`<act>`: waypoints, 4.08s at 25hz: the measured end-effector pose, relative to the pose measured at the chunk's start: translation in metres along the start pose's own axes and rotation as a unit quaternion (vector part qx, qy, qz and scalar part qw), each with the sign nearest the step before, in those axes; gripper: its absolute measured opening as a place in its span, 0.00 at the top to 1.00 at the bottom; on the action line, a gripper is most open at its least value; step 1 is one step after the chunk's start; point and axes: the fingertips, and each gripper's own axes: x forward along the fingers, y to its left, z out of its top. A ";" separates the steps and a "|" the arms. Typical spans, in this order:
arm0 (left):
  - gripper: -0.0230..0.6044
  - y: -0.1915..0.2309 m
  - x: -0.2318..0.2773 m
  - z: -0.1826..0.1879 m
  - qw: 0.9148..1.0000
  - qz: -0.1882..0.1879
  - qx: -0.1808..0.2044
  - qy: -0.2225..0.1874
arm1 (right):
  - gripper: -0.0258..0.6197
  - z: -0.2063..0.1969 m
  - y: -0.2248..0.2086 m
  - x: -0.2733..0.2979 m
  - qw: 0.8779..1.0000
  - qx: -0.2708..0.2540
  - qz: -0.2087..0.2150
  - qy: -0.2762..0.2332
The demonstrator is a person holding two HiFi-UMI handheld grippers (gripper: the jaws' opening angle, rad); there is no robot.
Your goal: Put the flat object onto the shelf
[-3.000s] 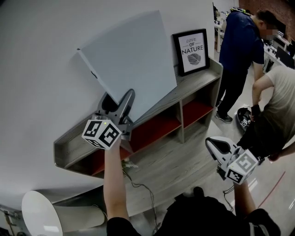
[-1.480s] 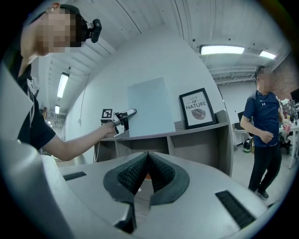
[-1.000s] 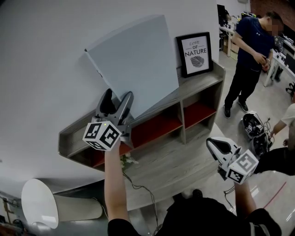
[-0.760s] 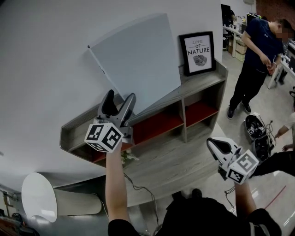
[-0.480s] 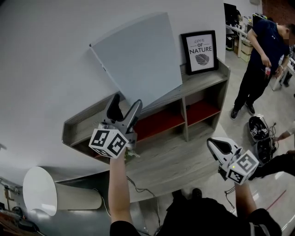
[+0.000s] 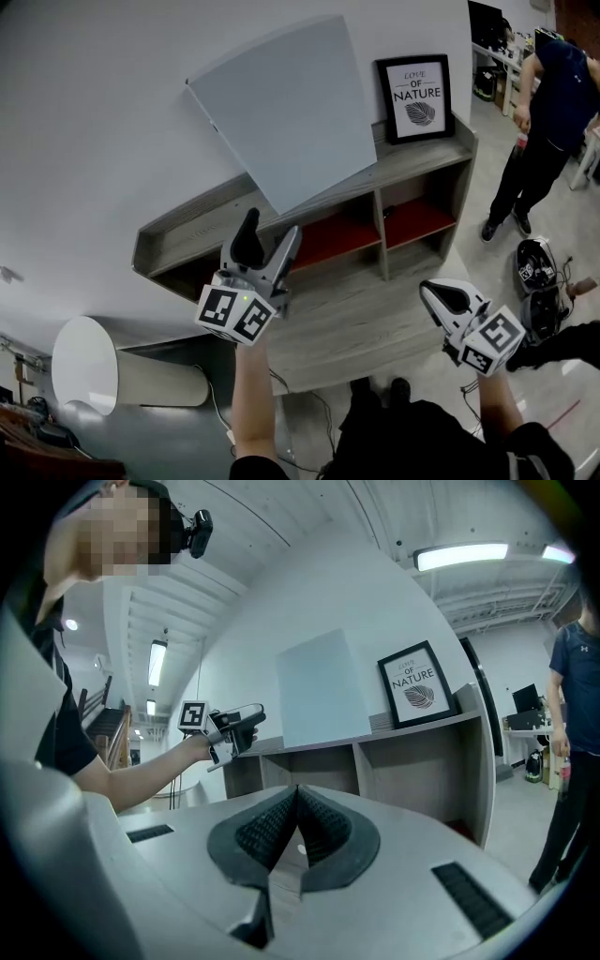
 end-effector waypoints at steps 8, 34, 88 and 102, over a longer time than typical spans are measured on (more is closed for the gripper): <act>0.54 -0.032 -0.028 -0.021 0.999 0.031 0.001 0.010 | 0.94 -0.009 0.007 -0.002 1.000 -0.003 0.028 0.006; 0.94 -0.106 -0.079 -0.067 0.997 0.060 0.000 0.047 | 0.94 -0.020 0.030 -0.027 0.999 0.010 0.047 0.003; 0.94 -0.229 -0.348 -0.043 0.997 0.040 -0.040 0.052 | 0.94 -0.004 0.229 -0.186 0.997 -0.062 -0.046 -0.027; 0.94 -0.229 -0.344 -0.051 0.996 0.049 -0.042 0.065 | 0.94 -0.012 0.229 -0.185 0.997 -0.056 -0.041 -0.021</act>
